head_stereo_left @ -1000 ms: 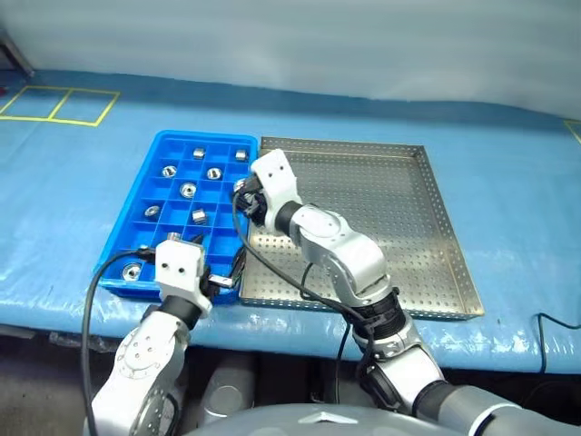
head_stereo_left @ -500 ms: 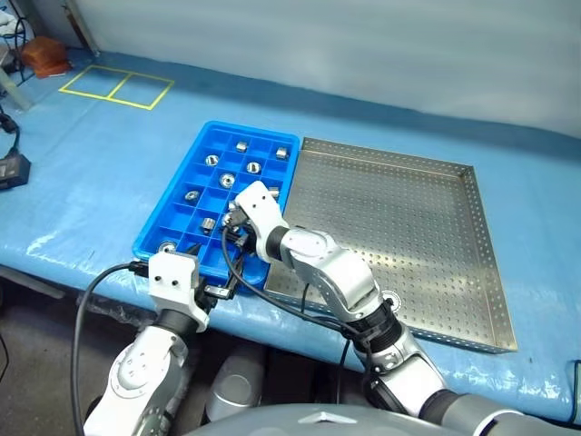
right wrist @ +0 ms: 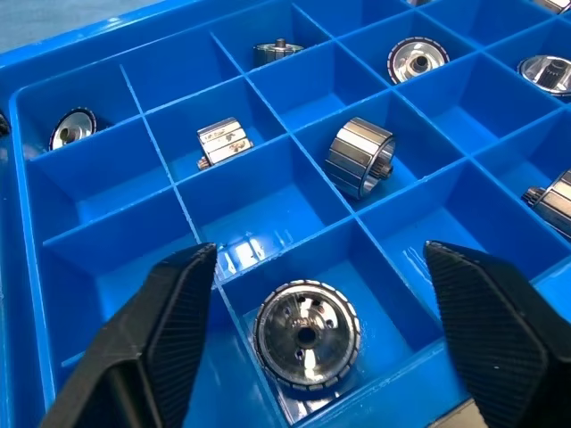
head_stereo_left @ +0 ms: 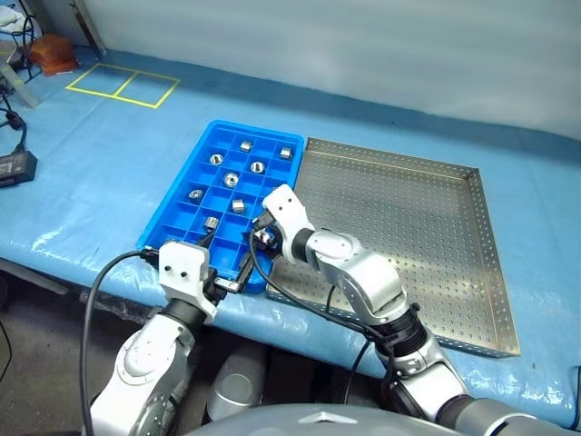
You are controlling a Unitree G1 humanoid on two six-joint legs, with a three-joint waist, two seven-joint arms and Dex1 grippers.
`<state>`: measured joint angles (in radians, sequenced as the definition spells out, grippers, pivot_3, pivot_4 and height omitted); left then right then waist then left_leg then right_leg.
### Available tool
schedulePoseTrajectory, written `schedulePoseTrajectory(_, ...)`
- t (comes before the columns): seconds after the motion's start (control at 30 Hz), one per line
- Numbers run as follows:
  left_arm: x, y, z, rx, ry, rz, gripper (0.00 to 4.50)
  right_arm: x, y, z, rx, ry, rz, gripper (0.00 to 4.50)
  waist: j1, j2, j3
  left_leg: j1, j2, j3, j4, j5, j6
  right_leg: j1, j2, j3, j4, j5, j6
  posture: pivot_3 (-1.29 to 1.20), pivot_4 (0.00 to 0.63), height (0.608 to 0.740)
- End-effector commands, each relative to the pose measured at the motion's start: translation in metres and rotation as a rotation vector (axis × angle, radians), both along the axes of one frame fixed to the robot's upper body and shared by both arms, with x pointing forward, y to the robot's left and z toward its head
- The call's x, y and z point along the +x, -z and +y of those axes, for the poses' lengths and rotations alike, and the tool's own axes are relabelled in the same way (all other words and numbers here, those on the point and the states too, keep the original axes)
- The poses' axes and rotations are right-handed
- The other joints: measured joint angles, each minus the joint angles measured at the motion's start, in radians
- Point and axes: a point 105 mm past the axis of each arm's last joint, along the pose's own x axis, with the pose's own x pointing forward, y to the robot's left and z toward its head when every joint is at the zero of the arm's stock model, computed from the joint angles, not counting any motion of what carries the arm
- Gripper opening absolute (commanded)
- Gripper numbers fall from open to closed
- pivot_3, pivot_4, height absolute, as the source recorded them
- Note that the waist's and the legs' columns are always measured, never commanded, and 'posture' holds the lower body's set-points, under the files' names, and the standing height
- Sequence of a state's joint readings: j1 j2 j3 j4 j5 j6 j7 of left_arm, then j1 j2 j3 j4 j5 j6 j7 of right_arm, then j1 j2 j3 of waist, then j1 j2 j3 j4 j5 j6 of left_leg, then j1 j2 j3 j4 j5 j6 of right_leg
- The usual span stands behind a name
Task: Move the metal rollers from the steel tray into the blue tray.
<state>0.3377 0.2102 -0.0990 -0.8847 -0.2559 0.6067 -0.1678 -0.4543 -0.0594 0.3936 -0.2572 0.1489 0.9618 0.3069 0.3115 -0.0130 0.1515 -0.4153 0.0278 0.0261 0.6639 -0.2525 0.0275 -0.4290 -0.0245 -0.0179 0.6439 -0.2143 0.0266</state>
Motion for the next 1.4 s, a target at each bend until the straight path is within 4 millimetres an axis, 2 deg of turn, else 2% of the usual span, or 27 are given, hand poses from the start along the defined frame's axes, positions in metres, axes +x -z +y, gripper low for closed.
schedulePoseTrajectory(0.03, -0.001, -0.005, -0.009, -0.016, 0.067, -0.016, 4.37, -0.002, -0.009, -0.002, 0.036, 0.003, -0.017, 4.47, -0.006, 0.0, 0.0, 0.0, 0.0, 0.0, 0.0, 0.0, 0.0, 0.0, 0.0, 0.0, 0.0, -0.001, -0.002, 0.37, 0.15, 0.74)
schedulePoseTrajectory(0.13, 0.0, -0.005, -0.018, -0.019, 0.14, -0.006, 4.37, 0.0, -0.019, -0.014, 0.066, 0.065, -0.043, 4.47, -0.017, 0.0, 0.0, 0.0, 0.0, 0.0, 0.001, 0.0, 0.0, 0.0, 0.0, 0.0, 0.0, -0.001, -0.002, 0.29, 0.15, 0.74)
schedulePoseTrajectory(0.3, 0.0, -0.001, -0.041, -0.018, 0.332, 0.026, 4.37, 0.005, -0.037, -0.064, 0.1, 0.316, -0.065, 4.47, -0.075, 0.0, 0.0, -0.001, 0.0, 0.0, 0.002, 0.0, 0.0, 0.0, -0.001, 0.0, 0.0, -0.001, -0.002, 0.16, 0.15, 0.74)
schedulePoseTrajectory(0.47, -0.008, 0.006, -0.063, 0.02, 0.56, 0.061, 4.37, -0.003, -0.042, -0.104, 0.047, 0.527, -0.057, 4.47, -0.195, 0.001, 0.0, -0.001, 0.0, -0.001, 0.002, 0.0, 0.0, 0.001, -0.001, 0.001, 0.0, 0.0, -0.003, 0.04, 0.15, 0.74)
schedulePoseTrajectory(0.6, -0.015, 0.008, -0.068, 0.073, 0.68, 0.054, 4.37, -0.01, -0.04, -0.123, 0.06, 0.634, -0.008, 4.47, -0.286, 0.001, 0.0, 0.002, 0.0, 0.001, 0.0, 0.0, 0.0, 0.001, 0.0, 0.004, 0.002, 0.003, -0.006, 0.0, 0.15, 0.74)
schedulePoseTrajectory(0.7, -0.015, 0.01, -0.064, 0.099, 0.702, 0.058, 4.37, -0.017, -0.035, -0.127, 0.059, 0.662, 0.046, 4.47, -0.321, 0.002, 0.0, 0.003, 0.001, 0.001, -0.001, 0.0, 0.0, 0.001, 0.001, 0.004, 0.003, 0.003, -0.004, 0.0, 0.15, 0.74)
schedulePoseTrajectory(0.83, -0.021, 0.013, -0.059, 0.163, 0.729, 0.046, 4.37, -0.027, -0.022, -0.12, 0.047, 0.675, 0.145, 4.47, -0.334, 0.002, 0.0, 0.004, 0.002, 0.001, -0.001, 0.0, 0.0, 0.0, 0.001, 0.004, 0.005, 0.001, -0.001, 0.01, 0.15, 0.74)
schedulePoseTrajectory(1.03, -0.025, 0.016, -0.055, 0.17, 0.722, 0.051, 4.37, -0.043, 0.003, -0.105, 0.039, 0.616, 0.256, 4.47, -0.33, 0.002, 0.0, 0.003, 0.0, 0.002, 0.0, 0.001, 0.0, 0.0, -0.002, 0.006, 0.004, 0.0, -0.001, 0.03, 0.15, 0.74)
schedulePoseTrajectory(1.4, -0.029, 0.019, -0.056, 0.135, 0.699, 0.058, 4.37, -0.066, 0.023, -0.094, 0.032, 0.541, 0.345, 4.47, -0.324, 0.002, 0.0, 0.003, 0.001, 0.003, 0.0, 0.001, 0.001, 0.001, -0.002, 0.008, 0.002, 0.0, -0.001, 0.05, 0.15, 0.74)
